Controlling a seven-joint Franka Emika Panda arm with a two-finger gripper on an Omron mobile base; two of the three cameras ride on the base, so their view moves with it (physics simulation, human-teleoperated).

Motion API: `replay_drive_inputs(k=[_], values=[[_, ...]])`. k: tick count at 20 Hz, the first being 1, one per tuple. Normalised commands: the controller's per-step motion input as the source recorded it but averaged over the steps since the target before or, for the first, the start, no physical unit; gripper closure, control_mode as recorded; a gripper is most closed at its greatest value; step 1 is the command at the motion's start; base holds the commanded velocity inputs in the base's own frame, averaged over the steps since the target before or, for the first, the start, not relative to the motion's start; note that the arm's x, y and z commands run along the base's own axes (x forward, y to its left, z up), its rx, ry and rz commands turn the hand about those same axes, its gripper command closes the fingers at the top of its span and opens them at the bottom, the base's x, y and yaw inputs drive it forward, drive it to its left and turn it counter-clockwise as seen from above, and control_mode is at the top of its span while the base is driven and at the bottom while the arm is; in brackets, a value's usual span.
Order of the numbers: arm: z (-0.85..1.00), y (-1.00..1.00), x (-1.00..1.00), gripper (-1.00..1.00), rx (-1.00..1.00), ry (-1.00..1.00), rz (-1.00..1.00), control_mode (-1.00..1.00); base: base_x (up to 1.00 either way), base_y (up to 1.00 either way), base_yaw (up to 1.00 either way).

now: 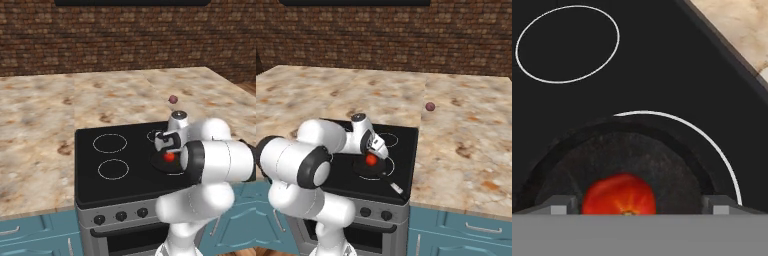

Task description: Place the pan on the front right burner on the stove. Then place the tomato and the onion in the pan and turn on the front right burner.

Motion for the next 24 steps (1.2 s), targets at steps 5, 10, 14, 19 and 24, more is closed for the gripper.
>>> replay_drive_inputs(k=[5, 10, 14, 19, 24], values=[[0.7, 0.02, -0.33, -1.0, 0.02, -0.08, 0.0, -1.0, 0.0, 0.0, 0.0], [0.6, 0.04, -0.55, -1.0, 0.1, 0.0, 0.0, -1.0, 0.0, 0.0, 0.0], [0.52, 0.09, -0.47, -1.0, 0.11, 0.01, 0.0, -1.0, 0.0, 0.0, 0.0], [0.52, 0.28, -0.4, -1.0, 0.04, 0.01, 0.0, -1.0, 0.0, 0.0, 0.0], [0.33, 0.25, -0.42, -1.0, 0.0, 0.0, 0.0, -1.0, 0.0, 0.0, 0.0]])
